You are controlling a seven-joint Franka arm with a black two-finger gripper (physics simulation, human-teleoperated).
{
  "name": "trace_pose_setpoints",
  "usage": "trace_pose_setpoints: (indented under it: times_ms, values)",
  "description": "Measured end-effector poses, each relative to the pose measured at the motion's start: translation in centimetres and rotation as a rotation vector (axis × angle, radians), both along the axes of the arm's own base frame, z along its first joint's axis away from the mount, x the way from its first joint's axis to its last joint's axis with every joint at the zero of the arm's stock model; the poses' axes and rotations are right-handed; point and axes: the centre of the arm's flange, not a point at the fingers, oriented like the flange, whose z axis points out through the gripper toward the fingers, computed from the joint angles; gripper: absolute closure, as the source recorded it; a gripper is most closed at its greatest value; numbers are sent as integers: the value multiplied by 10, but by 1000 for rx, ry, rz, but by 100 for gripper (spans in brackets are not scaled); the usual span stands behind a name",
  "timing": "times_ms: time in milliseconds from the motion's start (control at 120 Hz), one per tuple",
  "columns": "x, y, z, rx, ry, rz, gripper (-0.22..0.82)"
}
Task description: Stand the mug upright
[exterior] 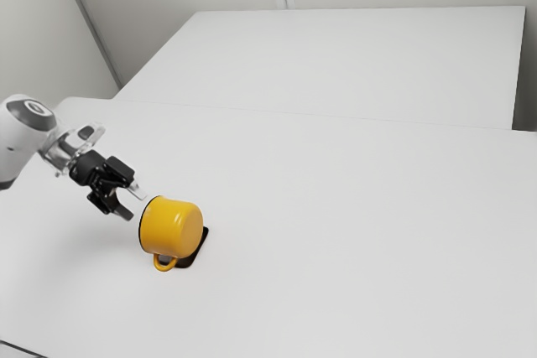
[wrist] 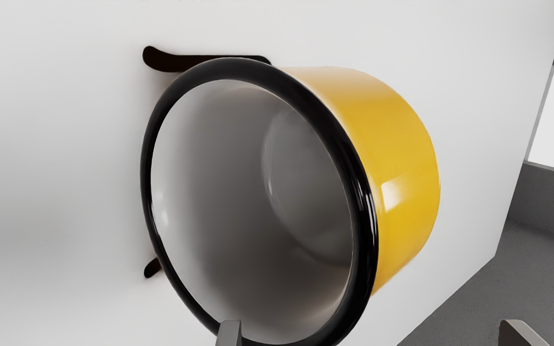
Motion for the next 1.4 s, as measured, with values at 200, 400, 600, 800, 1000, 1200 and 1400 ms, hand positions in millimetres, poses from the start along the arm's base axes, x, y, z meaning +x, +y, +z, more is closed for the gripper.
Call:
trace_pose_setpoints:
  times_ms: [200,400,600,800,1000,1200,1400]
  values:
    - [3,-8,-11,-63,-17,15,2]
    - [1,-19,-19,-111,-24,24,2]
    - [5,-30,-21,-131,-40,14,4]
    - [11,-43,-26,-146,-48,12,14]
    - [14,-42,-20,-142,-72,22,56]
    - [16,-43,-16,-137,-75,26,72]
    - [16,-45,3,-118,-98,22,76]
